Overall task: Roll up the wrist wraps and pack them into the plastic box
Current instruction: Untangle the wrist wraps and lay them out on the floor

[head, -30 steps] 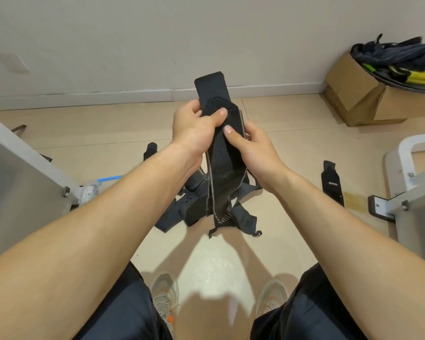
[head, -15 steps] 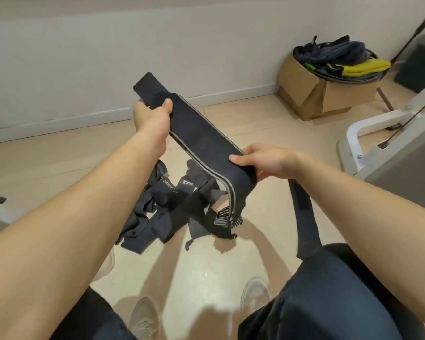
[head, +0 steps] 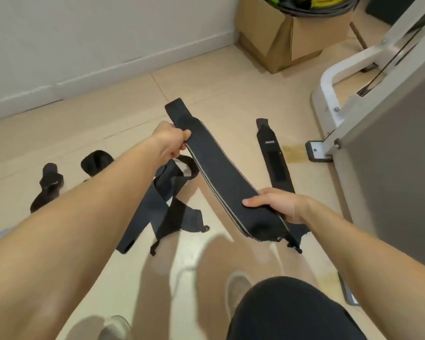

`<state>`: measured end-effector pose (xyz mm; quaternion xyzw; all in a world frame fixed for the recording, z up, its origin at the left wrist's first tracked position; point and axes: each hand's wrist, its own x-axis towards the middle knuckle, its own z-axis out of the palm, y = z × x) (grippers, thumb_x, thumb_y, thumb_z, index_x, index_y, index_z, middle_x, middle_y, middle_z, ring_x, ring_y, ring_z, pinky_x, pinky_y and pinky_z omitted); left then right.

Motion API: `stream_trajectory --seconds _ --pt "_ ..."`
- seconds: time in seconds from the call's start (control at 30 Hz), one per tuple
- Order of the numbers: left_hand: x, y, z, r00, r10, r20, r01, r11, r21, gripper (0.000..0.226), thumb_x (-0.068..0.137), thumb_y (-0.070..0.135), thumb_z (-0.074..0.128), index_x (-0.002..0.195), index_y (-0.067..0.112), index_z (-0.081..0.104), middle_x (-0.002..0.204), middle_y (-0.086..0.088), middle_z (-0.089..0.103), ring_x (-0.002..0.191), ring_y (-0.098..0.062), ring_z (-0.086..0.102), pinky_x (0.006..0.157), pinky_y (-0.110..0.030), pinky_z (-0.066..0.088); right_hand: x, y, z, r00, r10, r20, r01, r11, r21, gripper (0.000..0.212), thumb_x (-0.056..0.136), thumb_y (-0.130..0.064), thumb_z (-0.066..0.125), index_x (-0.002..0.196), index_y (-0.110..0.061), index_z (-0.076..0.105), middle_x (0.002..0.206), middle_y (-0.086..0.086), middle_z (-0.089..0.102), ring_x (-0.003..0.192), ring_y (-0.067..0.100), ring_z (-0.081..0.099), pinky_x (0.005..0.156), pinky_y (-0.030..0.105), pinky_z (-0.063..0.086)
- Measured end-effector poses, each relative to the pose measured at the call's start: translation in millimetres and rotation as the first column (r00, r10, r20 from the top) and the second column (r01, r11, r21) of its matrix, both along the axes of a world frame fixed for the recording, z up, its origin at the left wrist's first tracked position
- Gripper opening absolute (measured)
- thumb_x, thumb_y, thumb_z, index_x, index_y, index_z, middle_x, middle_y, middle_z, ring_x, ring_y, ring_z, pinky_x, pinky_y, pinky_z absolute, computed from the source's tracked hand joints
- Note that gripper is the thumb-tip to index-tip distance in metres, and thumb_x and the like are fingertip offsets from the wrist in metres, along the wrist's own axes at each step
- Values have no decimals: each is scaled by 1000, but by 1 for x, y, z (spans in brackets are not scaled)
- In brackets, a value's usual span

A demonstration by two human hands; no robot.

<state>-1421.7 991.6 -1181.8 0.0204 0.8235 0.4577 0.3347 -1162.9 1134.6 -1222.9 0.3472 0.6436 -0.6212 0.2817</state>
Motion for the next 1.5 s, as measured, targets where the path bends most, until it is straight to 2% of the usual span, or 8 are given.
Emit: stream_trajectory --seconds 0.3,0.47,0.63,0.8,0.93,1.1,1.23,1.5 --pt "-24 112 -108 996 6 -84 0 997 74 29 97 32 68 73 20 58 63 6 51 44 -9 37 44 -22 30 15 26 -107 986 -133 96 153 960 -236 57 83 -50 77 126 -13 66 116 10 75 109 29 72 95 52 58" --pt "-47 171 -150 998 28 -62 -20 993 118 27 98 31 68 75 20 59 66 7 53 46 -7 39 45 -19 32 11 40 -151 939 -326 109 342 916 -209 34 93 -28 71 123 -13 66 114 11 76 109 29 72 105 49 52" --pt "-55 219 -181 1000 -26 -11 28 987 158 9 101 15 61 106 12 68 79 2 61 56 -9 50 61 -23 45 16 51 -173 836 -534 124 548 824 -147 27 96 -24 66 115 -5 69 106 17 76 98 32 74 84 40 61" --pt "-50 223 -212 980 -192 48 188 980 72 59 99 11 57 154 10 35 128 -14 60 108 -29 67 102 -42 54 12 47 -186 810 -573 120 572 819 51 21 97 -27 67 113 -13 69 102 6 76 95 23 74 80 39 64" --pt "-11 174 -238 888 -459 33 459 877 -143 43 96 25 63 139 22 58 132 -11 64 119 -35 63 105 -47 51 7 38 -193 819 -564 108 506 798 328 11 102 -21 58 112 -16 59 96 -5 66 87 12 65 64 23 51" --pt "53 127 -232 727 -685 51 679 705 -205 40 100 26 58 140 23 57 135 -7 61 121 -26 59 105 -33 42 10 28 -193 872 -459 169 313 789 528 22 103 -20 50 124 -17 55 115 1 62 102 23 62 87 38 56" --pt "69 97 -212 680 -729 85 713 629 -311 49 102 34 57 148 18 48 145 -7 55 131 -28 53 109 -36 40 15 17 -172 884 -375 280 94 729 678 35 101 -21 53 134 -8 50 135 13 51 115 33 57 82 38 49" --pt "58 -17 -148 823 -563 73 550 757 -354 36 99 34 61 130 16 62 130 -6 64 112 -27 64 100 -38 50 -37 -37 -114 983 -19 181 -113 714 691 44 98 -27 50 139 -11 46 142 12 46 127 34 47 93 44 47"
